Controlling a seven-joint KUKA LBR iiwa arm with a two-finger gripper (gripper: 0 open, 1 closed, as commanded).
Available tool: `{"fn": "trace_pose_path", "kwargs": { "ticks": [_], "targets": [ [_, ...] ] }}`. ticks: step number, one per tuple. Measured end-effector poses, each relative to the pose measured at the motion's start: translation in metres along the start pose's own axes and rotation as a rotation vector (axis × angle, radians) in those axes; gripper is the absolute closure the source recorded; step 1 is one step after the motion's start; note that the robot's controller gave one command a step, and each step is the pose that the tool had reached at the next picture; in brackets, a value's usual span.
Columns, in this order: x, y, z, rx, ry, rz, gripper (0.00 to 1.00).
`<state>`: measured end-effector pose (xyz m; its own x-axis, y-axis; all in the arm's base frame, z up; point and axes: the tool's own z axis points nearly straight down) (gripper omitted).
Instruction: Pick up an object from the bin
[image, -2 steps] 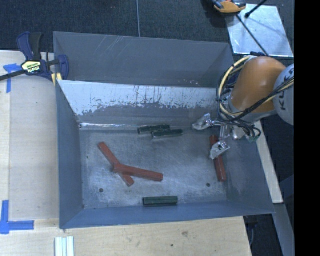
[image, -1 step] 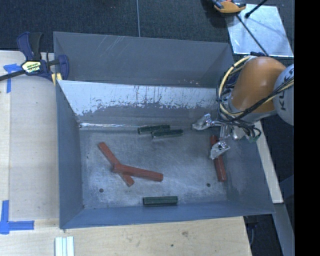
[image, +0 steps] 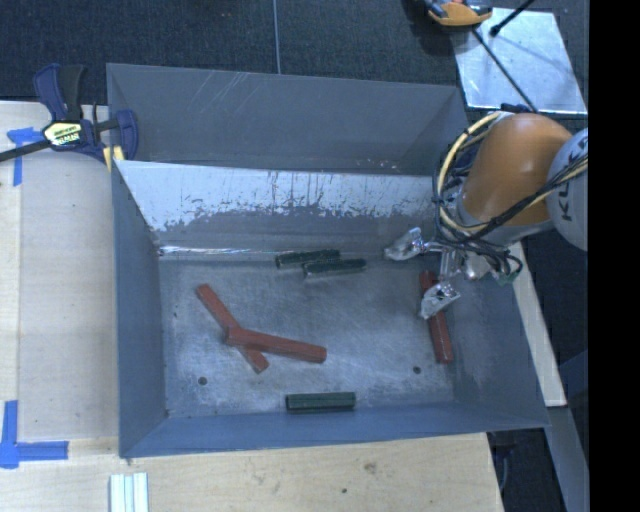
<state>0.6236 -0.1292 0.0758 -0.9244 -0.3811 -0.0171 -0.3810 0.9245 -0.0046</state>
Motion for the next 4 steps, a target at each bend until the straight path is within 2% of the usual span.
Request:
{"fn": "trace_pose_path", "kwargs": {
  "ticks": [1,2,3,4],
  "targets": [
    [0.011,0.008,-0.001,-0.012,-0.003,-0.244,0.0],
    [0.017,0.006,-0.024,-0.012,0.01,-0.333,0.0],
    [0.018,0.002,-0.054,-0.008,0.01,-0.534,0.0],
    [0.041,0.015,-0.023,-0.014,-0.023,-0.71,0.0]
  ]
}}
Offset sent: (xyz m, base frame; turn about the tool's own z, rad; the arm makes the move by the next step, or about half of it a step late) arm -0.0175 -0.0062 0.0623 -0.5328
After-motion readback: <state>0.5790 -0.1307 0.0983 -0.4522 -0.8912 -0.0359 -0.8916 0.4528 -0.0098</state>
